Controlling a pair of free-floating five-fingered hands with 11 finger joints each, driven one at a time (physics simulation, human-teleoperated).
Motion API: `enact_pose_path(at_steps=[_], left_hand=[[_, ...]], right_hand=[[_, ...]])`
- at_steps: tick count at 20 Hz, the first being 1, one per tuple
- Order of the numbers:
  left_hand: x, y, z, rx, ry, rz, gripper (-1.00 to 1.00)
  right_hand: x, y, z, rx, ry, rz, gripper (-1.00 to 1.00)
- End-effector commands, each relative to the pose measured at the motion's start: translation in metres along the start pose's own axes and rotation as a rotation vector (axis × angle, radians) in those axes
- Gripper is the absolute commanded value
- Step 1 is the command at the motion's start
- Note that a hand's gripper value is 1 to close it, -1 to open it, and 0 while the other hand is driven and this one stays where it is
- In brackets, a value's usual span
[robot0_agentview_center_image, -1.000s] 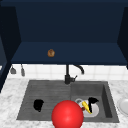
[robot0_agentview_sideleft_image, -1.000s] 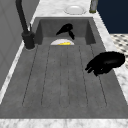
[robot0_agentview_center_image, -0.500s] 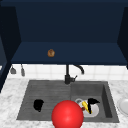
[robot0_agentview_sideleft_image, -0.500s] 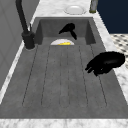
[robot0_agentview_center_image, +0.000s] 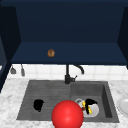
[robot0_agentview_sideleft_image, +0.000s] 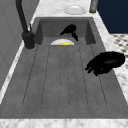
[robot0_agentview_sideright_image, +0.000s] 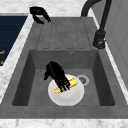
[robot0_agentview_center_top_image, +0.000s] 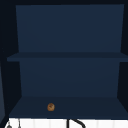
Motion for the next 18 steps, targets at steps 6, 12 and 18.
enact_pose_path(at_steps=[6, 12, 18], left_hand=[[0.000, 0.000, 0.000, 0.000, 0.000, 0.000, 0.00], [0.000, 0.000, 0.000, 0.000, 0.000, 0.000, 0.00], [0.000, 0.000, 0.000, 0.000, 0.000, 0.000, 0.00]], right_hand=[[0.017, 0.016, -0.009, 0.065, -0.105, -0.139, -1.00], [0.031, 0.026, -0.027, 0.066, -0.119, -0.115, -1.00], [0.043, 0.025, -0.044, 0.098, -0.128, -0.140, -1.00]])
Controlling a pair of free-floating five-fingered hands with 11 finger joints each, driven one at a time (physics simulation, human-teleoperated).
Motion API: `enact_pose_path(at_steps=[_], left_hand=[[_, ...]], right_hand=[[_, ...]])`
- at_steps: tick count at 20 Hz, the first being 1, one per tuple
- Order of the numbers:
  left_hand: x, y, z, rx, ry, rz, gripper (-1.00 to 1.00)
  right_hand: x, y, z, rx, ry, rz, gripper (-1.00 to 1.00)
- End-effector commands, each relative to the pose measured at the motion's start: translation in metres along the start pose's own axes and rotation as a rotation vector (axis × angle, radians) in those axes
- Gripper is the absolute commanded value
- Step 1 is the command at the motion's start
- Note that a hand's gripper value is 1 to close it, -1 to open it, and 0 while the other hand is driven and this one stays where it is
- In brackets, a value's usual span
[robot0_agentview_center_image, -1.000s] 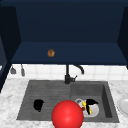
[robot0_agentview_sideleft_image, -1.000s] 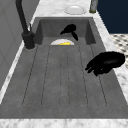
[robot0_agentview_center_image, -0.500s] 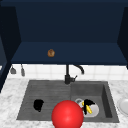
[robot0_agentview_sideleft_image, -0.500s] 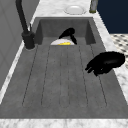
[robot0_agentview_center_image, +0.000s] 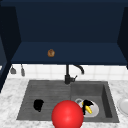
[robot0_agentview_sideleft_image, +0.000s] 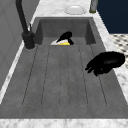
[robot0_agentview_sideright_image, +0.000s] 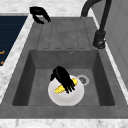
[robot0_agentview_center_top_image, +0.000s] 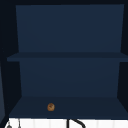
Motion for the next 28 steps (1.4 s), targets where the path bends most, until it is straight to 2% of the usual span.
enact_pose_path(at_steps=[1, 11, 14, 20, 25, 28], left_hand=[[0.000, 0.000, 0.000, 0.000, 0.000, 0.000, 0.00], [0.000, 0.000, 0.000, 0.000, 0.000, 0.000, 0.00], [0.000, 0.000, 0.000, 0.000, 0.000, 0.000, 0.00], [0.000, 0.000, 0.000, 0.000, 0.000, 0.000, 0.00], [0.000, 0.000, 0.000, 0.000, 0.000, 0.000, 0.00], [0.000, 0.000, 0.000, 0.000, 0.000, 0.000, 0.00]], right_hand=[[0.009, -0.007, -0.014, 0.025, -0.021, -0.030, -1.00], [0.015, 0.003, -0.065, 0.036, -0.030, -0.028, -1.00], [0.009, 0.007, -0.071, 0.047, -0.047, -0.013, -1.00], [-0.011, 0.007, -0.074, 0.044, -0.126, -0.067, -1.00], [-0.015, 0.018, -0.067, -0.023, -0.154, -0.111, -1.00], [-0.015, 0.019, -0.067, -0.037, -0.162, -0.125, -1.00]])
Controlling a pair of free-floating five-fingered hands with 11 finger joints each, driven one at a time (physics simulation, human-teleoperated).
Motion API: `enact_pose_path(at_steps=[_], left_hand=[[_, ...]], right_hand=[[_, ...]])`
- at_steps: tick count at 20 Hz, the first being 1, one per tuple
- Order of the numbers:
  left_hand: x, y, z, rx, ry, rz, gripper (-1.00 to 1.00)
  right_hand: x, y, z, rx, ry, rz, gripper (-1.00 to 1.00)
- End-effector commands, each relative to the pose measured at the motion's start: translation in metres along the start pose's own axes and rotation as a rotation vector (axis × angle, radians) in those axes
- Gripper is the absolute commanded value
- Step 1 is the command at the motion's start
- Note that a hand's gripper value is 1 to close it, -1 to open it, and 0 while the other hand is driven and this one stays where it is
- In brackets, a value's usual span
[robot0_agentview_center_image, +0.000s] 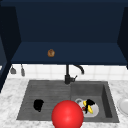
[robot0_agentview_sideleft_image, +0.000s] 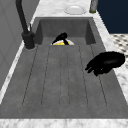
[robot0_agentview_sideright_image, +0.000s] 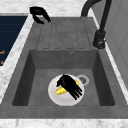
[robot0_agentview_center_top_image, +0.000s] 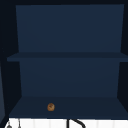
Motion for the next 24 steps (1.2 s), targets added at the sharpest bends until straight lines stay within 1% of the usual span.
enact_pose_path(at_steps=[1, 4, 7, 9, 11, 12, 14, 15, 17, 20, 21, 22, 24], left_hand=[[0.000, 0.000, 0.000, 0.000, 0.000, 0.000, 0.00], [0.000, 0.000, 0.000, 0.000, 0.000, 0.000, 0.00], [0.000, 0.000, 0.000, 0.000, 0.000, 0.000, 0.00], [0.000, 0.000, 0.000, 0.000, 0.000, 0.000, 0.00], [0.000, 0.000, 0.000, 0.000, 0.000, 0.000, 0.00], [0.000, 0.000, 0.000, 0.000, 0.000, 0.000, 0.00], [0.000, 0.000, 0.000, 0.000, 0.000, 0.000, 0.00], [0.000, 0.000, 0.000, 0.000, 0.000, 0.000, 0.00], [0.000, 0.000, 0.000, 0.000, 0.000, 0.000, 0.00], [0.000, 0.000, 0.000, 0.000, 0.000, 0.000, 0.00], [0.000, 0.000, 0.000, 0.000, 0.000, 0.000, 0.00], [0.000, 0.000, 0.000, 0.000, 0.000, 0.000, 0.00], [0.000, 0.000, 0.000, 0.000, 0.000, 0.000, 0.00]], right_hand=[[-0.003, 0.014, -0.005, -0.052, -0.021, -0.025, -1.00], [0.000, 0.003, -0.005, 0.006, -0.006, -0.010, -1.00], [-0.001, 0.002, -0.003, 0.016, 0.000, 0.000, -1.00], [0.002, 0.009, -0.016, 0.008, -0.004, -0.004, -1.00], [0.002, 0.011, -0.019, 0.005, 0.001, 0.003, -1.00], [0.000, 0.011, -0.018, 0.009, -0.003, -0.005, -1.00], [-0.006, 0.006, -0.014, 0.014, -0.015, 0.000, -1.00], [-0.011, 0.001, -0.013, 0.025, -0.027, -0.008, -1.00], [-0.007, -0.004, -0.006, 0.035, -0.022, -0.030, -1.00], [0.001, -0.005, -0.009, 0.030, -0.021, -0.026, -1.00], [0.002, 0.002, -0.012, 0.013, -0.017, -0.016, 1.00], [0.004, 0.007, -0.015, -0.009, -0.011, 0.003, 1.00], [0.011, 0.004, -0.018, -0.046, 0.012, 0.004, 1.00]])
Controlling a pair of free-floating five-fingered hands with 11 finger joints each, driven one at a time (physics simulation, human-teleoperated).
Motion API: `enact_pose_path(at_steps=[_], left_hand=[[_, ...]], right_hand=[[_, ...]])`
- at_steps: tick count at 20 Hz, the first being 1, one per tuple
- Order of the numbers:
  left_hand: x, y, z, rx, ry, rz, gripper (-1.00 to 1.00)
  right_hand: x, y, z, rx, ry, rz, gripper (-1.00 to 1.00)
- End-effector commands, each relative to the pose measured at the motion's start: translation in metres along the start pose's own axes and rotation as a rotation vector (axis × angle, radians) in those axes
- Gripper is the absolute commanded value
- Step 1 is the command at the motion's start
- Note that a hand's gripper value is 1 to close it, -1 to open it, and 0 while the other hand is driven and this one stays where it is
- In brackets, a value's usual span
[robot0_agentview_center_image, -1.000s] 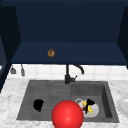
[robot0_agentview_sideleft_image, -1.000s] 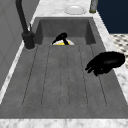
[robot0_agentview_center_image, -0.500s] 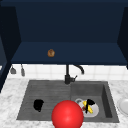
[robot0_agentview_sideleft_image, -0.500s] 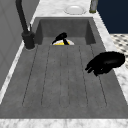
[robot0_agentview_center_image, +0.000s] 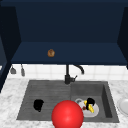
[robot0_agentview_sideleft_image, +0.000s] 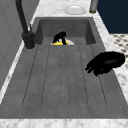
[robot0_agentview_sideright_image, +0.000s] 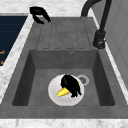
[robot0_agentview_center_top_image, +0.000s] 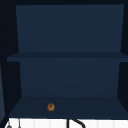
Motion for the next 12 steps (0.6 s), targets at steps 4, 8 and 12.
enact_pose_path(at_steps=[4, 8, 12], left_hand=[[0.000, 0.000, 0.000, 0.000, 0.000, 0.000, 0.00], [0.000, 0.000, 0.000, 0.000, 0.000, 0.000, 0.00], [0.000, 0.000, 0.000, 0.000, 0.000, 0.000, 0.00]], right_hand=[[0.002, 0.007, -0.011, -0.062, 0.021, 0.005, 1.00], [0.004, -0.002, -0.011, -0.090, 0.027, -0.012, 1.00], [0.005, -0.010, -0.007, -0.132, 0.020, -0.041, 1.00]])
